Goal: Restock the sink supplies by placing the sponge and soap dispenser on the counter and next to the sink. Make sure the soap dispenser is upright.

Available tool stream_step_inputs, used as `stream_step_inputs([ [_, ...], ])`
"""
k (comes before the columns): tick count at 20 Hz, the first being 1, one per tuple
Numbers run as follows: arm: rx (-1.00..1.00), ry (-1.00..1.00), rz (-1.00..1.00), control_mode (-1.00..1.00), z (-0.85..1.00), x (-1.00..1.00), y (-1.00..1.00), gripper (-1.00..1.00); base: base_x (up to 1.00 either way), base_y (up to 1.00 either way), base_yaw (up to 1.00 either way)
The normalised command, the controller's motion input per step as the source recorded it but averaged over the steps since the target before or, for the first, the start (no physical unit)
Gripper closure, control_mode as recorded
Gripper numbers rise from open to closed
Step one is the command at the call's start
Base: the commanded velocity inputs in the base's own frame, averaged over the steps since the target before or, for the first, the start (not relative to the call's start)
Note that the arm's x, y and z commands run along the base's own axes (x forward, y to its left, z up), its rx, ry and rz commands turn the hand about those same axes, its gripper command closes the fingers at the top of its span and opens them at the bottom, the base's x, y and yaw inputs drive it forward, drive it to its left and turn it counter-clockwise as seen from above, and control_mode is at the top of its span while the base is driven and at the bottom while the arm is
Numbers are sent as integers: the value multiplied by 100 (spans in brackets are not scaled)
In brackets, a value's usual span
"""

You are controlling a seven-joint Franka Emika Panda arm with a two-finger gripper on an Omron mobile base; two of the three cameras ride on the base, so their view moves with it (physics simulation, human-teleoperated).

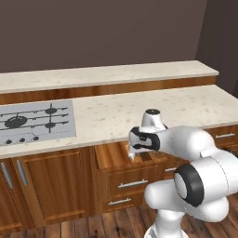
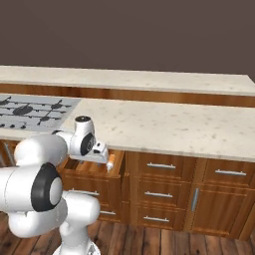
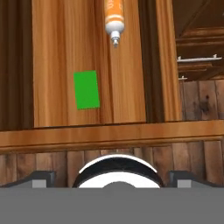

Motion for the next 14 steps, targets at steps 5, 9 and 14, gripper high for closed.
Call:
stream_step_inputs([
  [5,3,9,0,-100,-50,70,0,-100,0,0,0],
  [9,0,11,0,-100,-62,56,1,-100,0,0,0],
  [14,0,12,0,-100,-41,40,4,-100,0,0,0],
])
